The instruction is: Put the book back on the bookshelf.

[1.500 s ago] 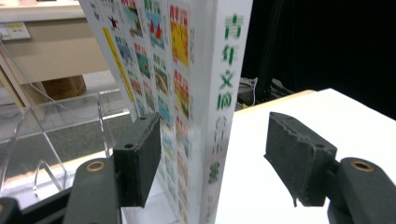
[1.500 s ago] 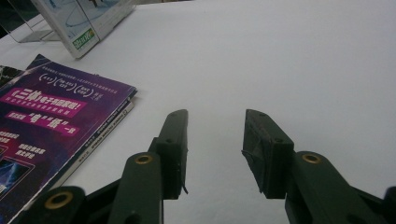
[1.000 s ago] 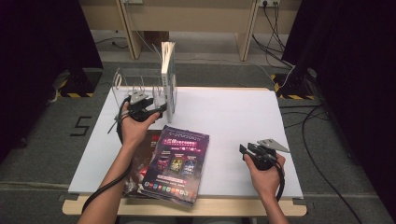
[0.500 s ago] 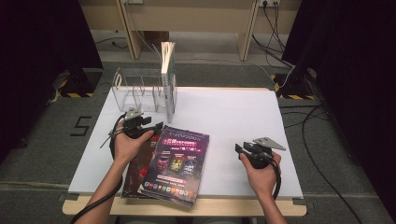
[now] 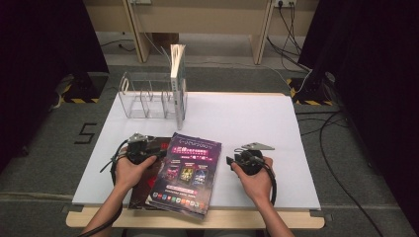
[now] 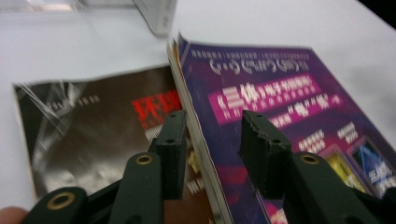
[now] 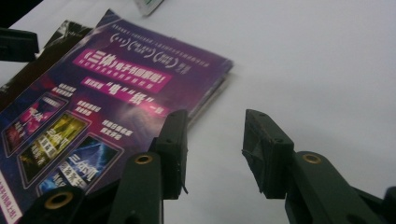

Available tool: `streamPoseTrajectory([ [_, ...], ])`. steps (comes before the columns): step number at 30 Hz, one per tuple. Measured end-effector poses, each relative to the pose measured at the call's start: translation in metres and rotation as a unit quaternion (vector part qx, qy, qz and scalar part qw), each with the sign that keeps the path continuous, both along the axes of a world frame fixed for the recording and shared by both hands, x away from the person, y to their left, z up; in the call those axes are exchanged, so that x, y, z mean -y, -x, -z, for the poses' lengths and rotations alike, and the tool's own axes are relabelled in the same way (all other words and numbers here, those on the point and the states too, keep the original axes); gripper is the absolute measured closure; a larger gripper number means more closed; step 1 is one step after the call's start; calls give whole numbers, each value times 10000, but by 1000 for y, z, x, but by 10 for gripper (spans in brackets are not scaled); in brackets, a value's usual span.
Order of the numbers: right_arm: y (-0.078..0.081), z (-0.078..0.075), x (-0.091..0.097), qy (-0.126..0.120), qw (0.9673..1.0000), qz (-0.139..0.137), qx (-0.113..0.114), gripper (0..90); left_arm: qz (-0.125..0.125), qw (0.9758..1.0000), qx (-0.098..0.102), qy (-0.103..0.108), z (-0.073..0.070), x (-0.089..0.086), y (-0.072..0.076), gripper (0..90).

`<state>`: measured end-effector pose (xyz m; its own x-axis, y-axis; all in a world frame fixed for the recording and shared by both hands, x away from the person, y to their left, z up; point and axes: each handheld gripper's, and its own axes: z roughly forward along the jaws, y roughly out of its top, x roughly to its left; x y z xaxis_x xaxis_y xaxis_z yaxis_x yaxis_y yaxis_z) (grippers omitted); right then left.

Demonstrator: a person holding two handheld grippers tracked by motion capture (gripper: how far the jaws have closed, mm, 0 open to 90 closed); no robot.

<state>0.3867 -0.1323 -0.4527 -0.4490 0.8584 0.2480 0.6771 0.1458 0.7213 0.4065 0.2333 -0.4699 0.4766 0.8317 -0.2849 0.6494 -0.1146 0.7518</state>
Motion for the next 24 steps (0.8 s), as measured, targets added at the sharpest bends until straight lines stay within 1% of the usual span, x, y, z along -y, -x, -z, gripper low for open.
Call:
streamPoseTrajectory([
  [1, -1, 2, -4, -28, 9999, -58, -94, 606, 27, 10000, -71, 10, 3, 0, 2, 619],
  [2, -3, 6, -9, -32, 9997, -137, -180, 606, 32, 9999, -97, 26, 5, 1, 3, 627],
  [6, -7, 14, -19, -52, 9985, -283, -463, 602, 68, 9997, -237, 79, 11, 2, 7, 631],
  [7, -8, 16, -21, -86, 9980, -304, -552, 599, 88, 9996, -251, 69, 12, 2, 7, 631],
  [8, -8, 17, -22, -121, 9976, -319, -607, 598, 96, 9997, -224, 35, 12, 2, 8, 629],
  [10, -9, 19, -24, -167, 9964, -375, -744, 595, 121, 9997, -189, 26, 12, 2, 8, 627],
  [11, -10, 20, -25, -228, 9958, -399, -795, 592, 115, 9997, -193, 38, 12, 2, 8, 627],
  [13, -10, 20, -26, -221, 9951, -430, -868, 591, 117, 9997, -207, 60, 12, 2, 9, 634],
  [14, -10, 21, -27, -190, 9951, -448, -865, 590, 136, 9997, -211, 36, 12, 3, 10, 637],
  [15, -11, 21, -28, -224, 9948, -463, -876, 590, 187, 9995, -238, 7, 13, 4, 10, 641],
  [18, -11, 23, -31, -213, 9940, -495, -948, 588, 169, 9996, -223, -44, 13, 5, 12, 640],
  [19, -12, 24, -31, -222, 9940, -523, -931, 588, 172, 9996, -219, -61, 13, 5, 12, 643],
  [20, -11, 24, -32, -207, 9935, -536, -983, 588, 177, 9996, -202, -87, 13, 5, 13, 649],
  [22, -12, 26, -35, -243, 9929, -571, -1019, 584, 155, 9997, -188, -99, 12, 6, 14, 657],
  [24, -12, 26, -36, -211, 9934, -566, -978, 584, 194, 9995, -196, -146, 12, 6, 15, 661],
])
